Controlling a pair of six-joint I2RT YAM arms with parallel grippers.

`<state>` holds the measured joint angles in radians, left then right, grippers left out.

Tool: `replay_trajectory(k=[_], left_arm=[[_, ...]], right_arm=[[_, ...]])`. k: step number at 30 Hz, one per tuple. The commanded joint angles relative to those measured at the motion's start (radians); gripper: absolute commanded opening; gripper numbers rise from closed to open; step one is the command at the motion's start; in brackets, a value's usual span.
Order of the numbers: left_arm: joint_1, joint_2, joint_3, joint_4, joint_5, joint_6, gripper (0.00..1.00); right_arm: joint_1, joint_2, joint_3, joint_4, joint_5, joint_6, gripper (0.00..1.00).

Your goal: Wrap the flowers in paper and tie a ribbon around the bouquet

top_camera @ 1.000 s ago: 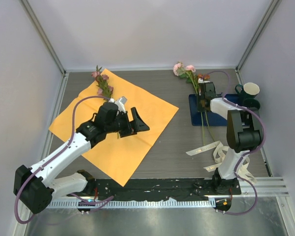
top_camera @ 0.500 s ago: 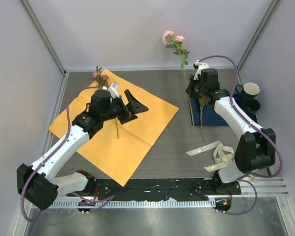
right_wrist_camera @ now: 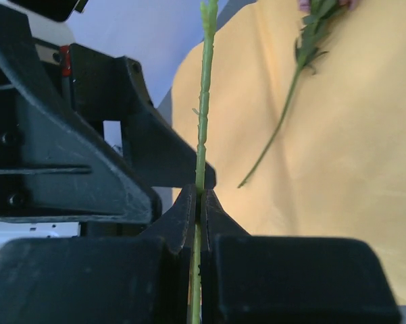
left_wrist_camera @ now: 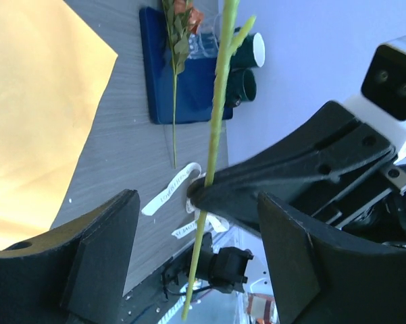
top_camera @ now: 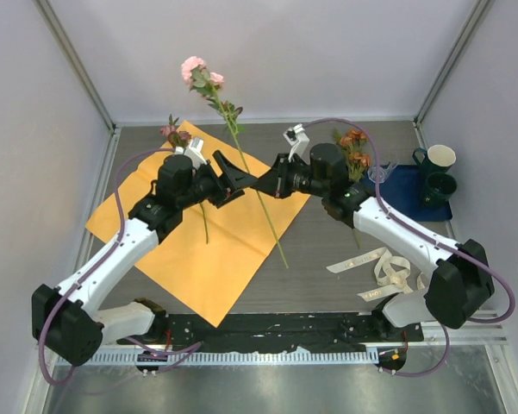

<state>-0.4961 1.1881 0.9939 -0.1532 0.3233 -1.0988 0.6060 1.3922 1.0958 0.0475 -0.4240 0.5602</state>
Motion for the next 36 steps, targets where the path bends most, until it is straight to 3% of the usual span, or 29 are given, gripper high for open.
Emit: replay_trajectory(k=[1,5,8,11,12,16,17,18,19,20,21,23,25,29,36], left_arm=[[-0.001,-0.091,-0.032,0.067,-0.101,-0.004,0.73],[-0.001,-0.12,-0.049,0.027,-0.155,0.004,0.65],[0.001,-0.139,-0.055,0.027,-0.187,0.008,0.52],[0.005,-0.159,-0.041,-0.017,-0.236,0.058,0.34],[0.01,-0.163,-0.037,-0.028,-0.245,0.071,0.22],[0.071,-0.163,-0.018,-0.089,-0.239,0.109,0.0],[0.085,-0.162,-0.015,-0.094,-0.222,0.12,0.0],[0.099,-0.162,-0.008,-0.106,-0.213,0.163,0.0],[0.131,-0.162,0.006,-0.136,-0.219,0.198,0.0],[0.149,-0.139,0.072,-0.246,-0.225,0.239,0.0],[0.169,-0.119,0.11,-0.316,-0.246,0.299,0.0],[0.22,-0.05,0.196,-0.504,-0.274,0.477,0.0],[0.279,-0.018,0.252,-0.561,-0.314,0.584,0.0],[0.422,0.054,0.255,-0.526,-0.326,0.657,0.0],[0.568,0.367,0.417,-0.592,-0.23,0.8,0.0]], right_arm=[[0.046,-0.005,0.006,0.155,-0.041,0.082,0.0],[0.093,0.002,-0.002,0.18,-0.044,0.098,0.0],[0.113,0.013,-0.007,0.189,-0.036,0.095,0.0],[0.126,0.019,-0.005,0.193,-0.035,0.101,0.0],[0.136,0.022,-0.005,0.195,-0.036,0.101,0.0],[0.155,0.044,0.01,0.207,-0.039,0.11,0.0],[0.155,0.059,0.018,0.203,-0.032,0.113,0.0],[0.153,0.065,0.029,0.187,-0.022,0.112,0.08],[0.152,0.067,0.042,0.146,-0.001,0.1,0.3],[0.149,0.059,0.065,0.053,0.069,0.049,0.39],[0.146,0.047,0.072,0.01,0.105,0.025,0.54],[0.123,0.025,0.078,-0.1,0.166,-0.043,0.58],[0.089,-0.007,0.072,-0.145,0.192,-0.074,0.59],[-0.043,-0.056,0.007,-0.201,0.157,-0.103,0.59],[-0.161,-0.151,-0.109,-0.232,0.108,-0.146,0.59]])
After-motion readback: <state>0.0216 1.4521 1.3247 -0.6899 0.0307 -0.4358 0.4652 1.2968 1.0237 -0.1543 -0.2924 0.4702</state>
